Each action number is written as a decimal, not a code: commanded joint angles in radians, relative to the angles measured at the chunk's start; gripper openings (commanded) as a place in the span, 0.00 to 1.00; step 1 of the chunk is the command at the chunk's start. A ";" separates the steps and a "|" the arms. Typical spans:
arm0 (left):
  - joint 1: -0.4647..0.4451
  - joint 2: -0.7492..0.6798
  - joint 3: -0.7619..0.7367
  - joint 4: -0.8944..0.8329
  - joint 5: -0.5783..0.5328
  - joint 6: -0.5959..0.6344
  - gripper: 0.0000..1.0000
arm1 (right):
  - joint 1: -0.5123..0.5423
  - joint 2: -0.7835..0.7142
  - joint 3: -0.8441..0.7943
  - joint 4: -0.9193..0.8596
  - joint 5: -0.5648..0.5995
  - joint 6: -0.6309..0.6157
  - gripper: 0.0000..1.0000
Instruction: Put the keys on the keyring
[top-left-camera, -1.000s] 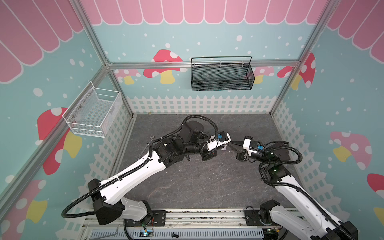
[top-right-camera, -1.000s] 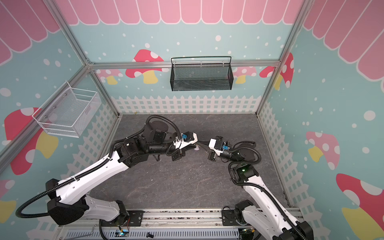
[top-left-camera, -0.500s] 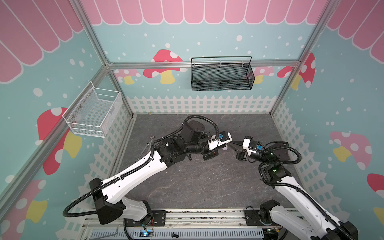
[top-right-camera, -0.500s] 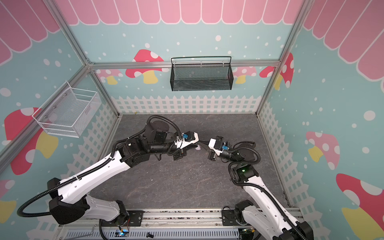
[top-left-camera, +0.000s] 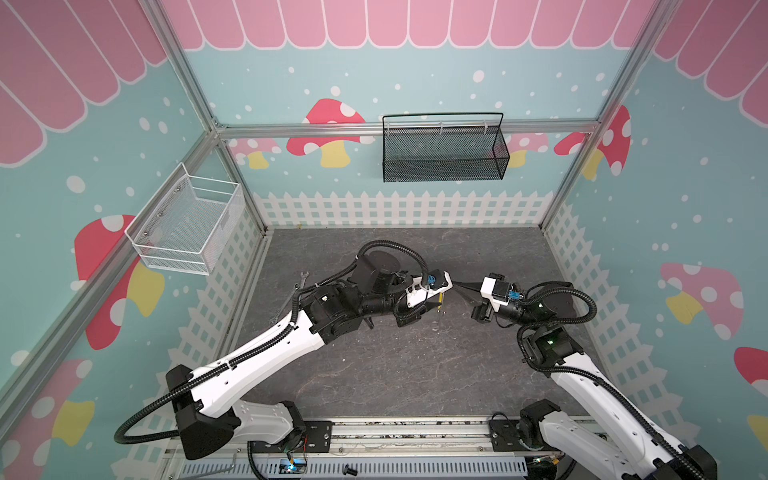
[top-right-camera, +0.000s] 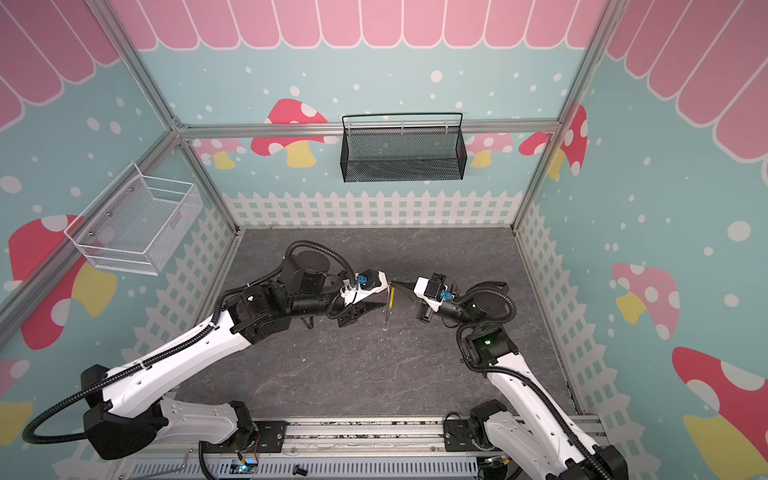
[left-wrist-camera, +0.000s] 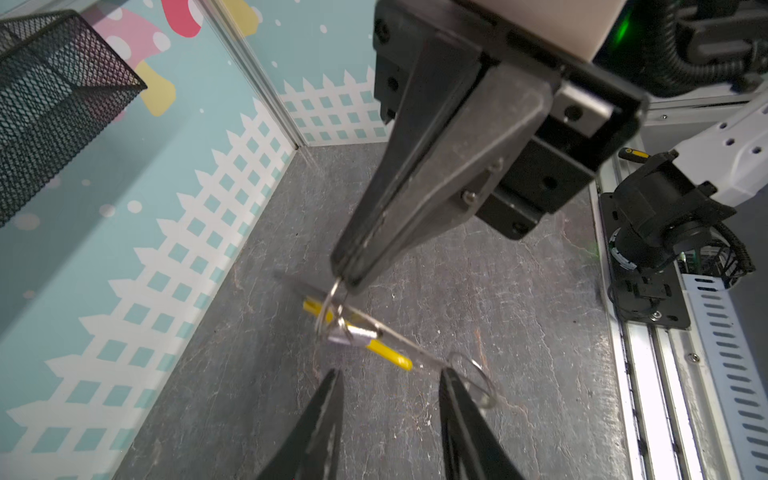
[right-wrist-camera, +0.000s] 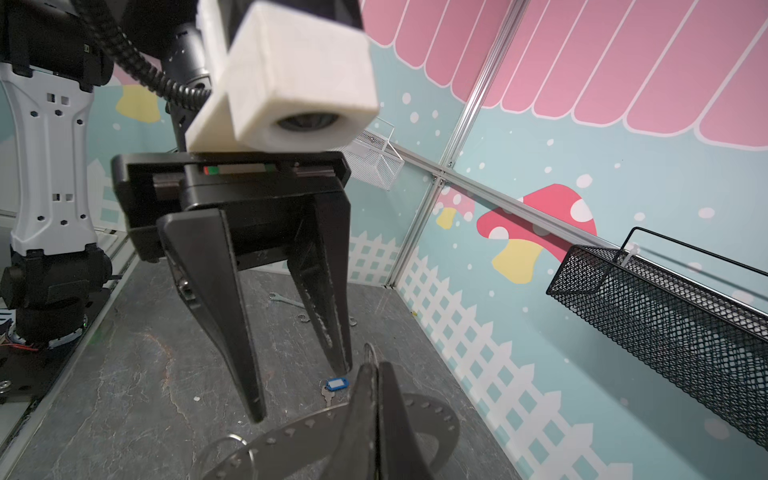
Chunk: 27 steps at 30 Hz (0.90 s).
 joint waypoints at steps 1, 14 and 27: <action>0.016 -0.046 -0.075 0.118 -0.019 -0.071 0.42 | 0.005 -0.010 0.021 0.031 -0.019 0.005 0.00; 0.042 -0.031 -0.168 0.310 0.025 -0.140 0.46 | 0.005 -0.007 0.027 0.055 -0.045 0.024 0.00; 0.083 -0.177 -0.207 0.245 -0.006 -0.101 0.47 | 0.003 -0.003 0.016 0.057 -0.050 0.014 0.00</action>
